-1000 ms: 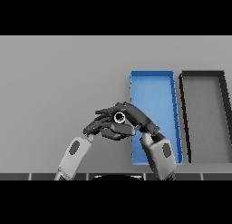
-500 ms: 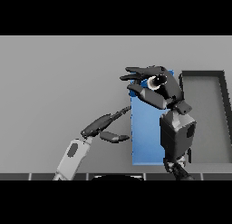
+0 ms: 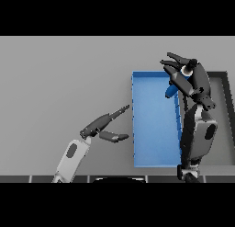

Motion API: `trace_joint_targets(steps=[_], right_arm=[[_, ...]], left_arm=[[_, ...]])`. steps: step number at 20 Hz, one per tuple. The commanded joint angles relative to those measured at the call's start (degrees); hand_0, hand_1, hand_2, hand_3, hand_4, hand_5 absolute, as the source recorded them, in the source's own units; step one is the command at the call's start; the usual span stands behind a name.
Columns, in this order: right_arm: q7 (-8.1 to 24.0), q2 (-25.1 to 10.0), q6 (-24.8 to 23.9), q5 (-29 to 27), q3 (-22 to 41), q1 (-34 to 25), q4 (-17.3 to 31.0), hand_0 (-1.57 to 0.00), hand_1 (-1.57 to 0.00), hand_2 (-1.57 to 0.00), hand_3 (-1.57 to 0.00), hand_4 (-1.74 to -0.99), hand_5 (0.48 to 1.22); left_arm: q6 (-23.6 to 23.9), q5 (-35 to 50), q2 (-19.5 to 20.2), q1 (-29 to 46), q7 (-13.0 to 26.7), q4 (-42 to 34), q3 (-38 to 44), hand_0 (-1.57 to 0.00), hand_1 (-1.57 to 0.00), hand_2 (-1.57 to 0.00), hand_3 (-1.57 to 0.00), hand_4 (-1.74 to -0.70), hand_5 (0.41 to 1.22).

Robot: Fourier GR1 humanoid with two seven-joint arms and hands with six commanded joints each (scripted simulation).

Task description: Pick up the blue pipe and place it into the blue bin.

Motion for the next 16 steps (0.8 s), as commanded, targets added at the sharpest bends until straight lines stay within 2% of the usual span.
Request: trace_joint_targets(steps=[1, 4, 5, 7, 9, 10, 12, 15, 16], right_arm=[[0.01, -0.20, -0.34, 0.77, -0.29, 1.84, 0.39, -1.57, -1.57, -1.57, -1.57, -1.499, 1.221], [0.01, -0.94, -1.06, 2.09, 0.37, 8.46, 1.12, -1.57, -1.57, -1.57, -1.57, -1.500, 1.221], [0.01, -1.21, -2.52, 2.98, 1.67, 10.47, 1.64, -1.57, -1.57, -1.57, -1.57, -1.500, 1.221], [0.01, -0.68, -4.40, 4.16, 3.28, 14.75, 1.98, -1.57, -1.57, -1.57, -1.57, -1.500, 1.221], [0.01, -1.62, -7.20, 5.21, 4.21, 18.34, 3.72, -1.57, -1.57, -1.57, -1.57, -1.500, 1.221], [0.01, -1.93, -8.81, 5.26, 5.39, 20.03, 4.53, -1.57, -1.57, -1.57, -1.57, -1.500, 1.221], [0.01, -3.28, -12.18, 4.67, 7.60, 22.51, 6.40, -1.57, -1.57, -1.57, -1.57, -1.499, 1.221], [-0.25, -6.28, -17.55, -0.13, 12.15, 25.34, 9.12, -1.57, -1.57, -1.57, -1.57, -1.497, 1.221], [-0.41, -7.60, -18.72, -1.38, 13.43, 25.86, 8.72, -1.57, -1.57, -1.57, -1.26, -1.546, 1.221]], left_arm=[[-0.18, 0.58, -0.02, 0.11, -0.38, -0.75, 0.07, 0.00, 0.00, 0.00, 0.00, -0.94, 0.465], [-0.24, 0.46, 0.30, 0.37, -0.51, -0.52, 0.11, 0.00, 0.00, 0.00, 0.00, -0.94, 0.460], [0.12, 0.22, 0.07, -0.48, -0.21, -0.31, 0.24, 0.00, 0.00, 0.00, 0.00, -0.93, 0.460], [0.45, -0.57, 0.22, 0.06, -1.57, 0.41, -0.02, 0.00, 0.00, 0.00, 0.00, -0.93, 0.462], [0.31, -0.65, 1.03, 0.51, -3.32, 0.04, 0.12, 0.00, 0.00, 0.00, 0.00, -0.93, 0.464], [0.62, -0.57, 0.58, -0.54, -1.83, 0.29, 0.43, 0.00, 0.00, 0.00, 0.00, -0.93, 0.465], [0.71, -1.06, 0.76, 0.58, -2.58, -0.20, -0.19, 0.00, 0.00, 0.00, 0.00, -0.93, 0.467], [1.32, -1.99, 0.53, 0.28, -3.62, 0.68, -0.41, 0.00, 0.00, 0.00, 0.00, -0.92, 0.476], [1.56, -1.93, 0.51, -0.14, -3.63, 0.72, -0.08, 0.00, 0.00, 0.00, 0.00, -0.92, 0.478]])
